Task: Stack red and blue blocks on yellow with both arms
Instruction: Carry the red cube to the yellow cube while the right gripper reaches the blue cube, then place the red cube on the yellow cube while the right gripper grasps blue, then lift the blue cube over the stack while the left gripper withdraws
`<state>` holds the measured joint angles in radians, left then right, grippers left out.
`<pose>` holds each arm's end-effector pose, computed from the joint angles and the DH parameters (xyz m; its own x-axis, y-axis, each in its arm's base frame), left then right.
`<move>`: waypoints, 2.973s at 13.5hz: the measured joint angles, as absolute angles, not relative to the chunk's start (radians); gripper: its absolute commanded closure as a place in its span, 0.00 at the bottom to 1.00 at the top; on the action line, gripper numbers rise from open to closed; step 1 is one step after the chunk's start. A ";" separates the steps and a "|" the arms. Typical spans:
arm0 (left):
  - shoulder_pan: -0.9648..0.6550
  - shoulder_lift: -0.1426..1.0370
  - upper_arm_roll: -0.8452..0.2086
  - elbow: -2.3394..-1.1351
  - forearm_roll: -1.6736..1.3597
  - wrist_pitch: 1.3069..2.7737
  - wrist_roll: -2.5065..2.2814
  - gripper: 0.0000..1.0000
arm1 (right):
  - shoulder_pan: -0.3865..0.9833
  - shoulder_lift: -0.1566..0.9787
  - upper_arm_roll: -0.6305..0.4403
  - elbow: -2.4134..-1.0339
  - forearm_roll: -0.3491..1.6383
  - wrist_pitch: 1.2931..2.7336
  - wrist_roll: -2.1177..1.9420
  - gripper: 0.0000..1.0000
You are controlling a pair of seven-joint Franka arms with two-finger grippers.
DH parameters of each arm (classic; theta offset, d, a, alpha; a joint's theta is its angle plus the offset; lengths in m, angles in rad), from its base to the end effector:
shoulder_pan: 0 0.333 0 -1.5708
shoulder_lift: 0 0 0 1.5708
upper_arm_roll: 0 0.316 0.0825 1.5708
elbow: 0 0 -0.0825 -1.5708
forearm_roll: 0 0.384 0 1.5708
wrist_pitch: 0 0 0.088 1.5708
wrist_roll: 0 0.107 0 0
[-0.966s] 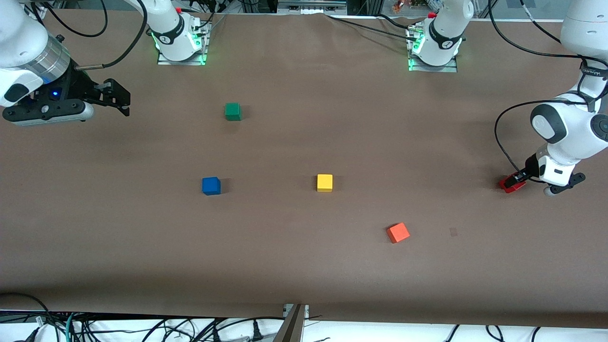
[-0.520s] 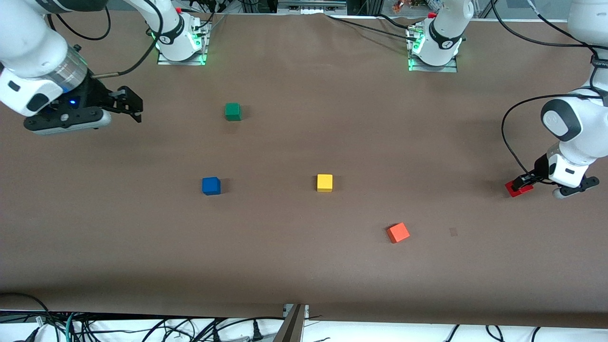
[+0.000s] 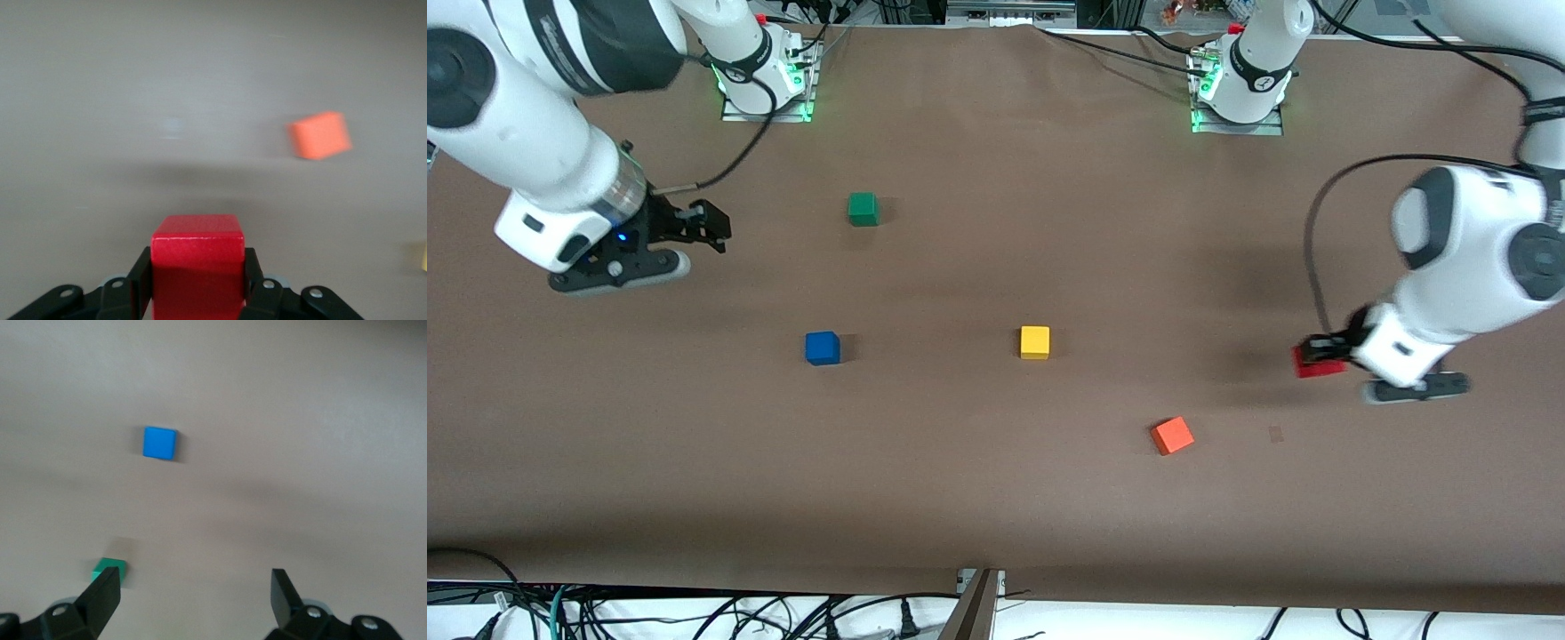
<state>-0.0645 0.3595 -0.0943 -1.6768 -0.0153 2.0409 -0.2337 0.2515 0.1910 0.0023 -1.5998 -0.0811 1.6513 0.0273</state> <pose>0.6495 -0.0988 0.3955 0.9961 0.0876 -0.0052 0.0878 -0.9950 0.0469 0.5887 0.1443 0.5064 0.9638 0.2286 -0.1371 0.2411 -0.9670 0.0824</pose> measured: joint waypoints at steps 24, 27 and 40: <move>-0.608 0.794 -0.072 -1.343 0.080 2.138 -0.636 0.95 | 0.302 0.665 -0.001 -1.705 0.090 2.269 0.242 0.40; -0.609 0.795 -0.073 -1.345 0.080 2.137 -0.646 0.94 | 0.304 0.664 0.004 -1.705 0.094 2.246 0.252 0.56; -0.535 0.701 -0.055 -1.285 0.080 1.989 -0.665 0.00 | 0.365 0.601 0.078 -1.401 0.094 1.858 0.403 0.67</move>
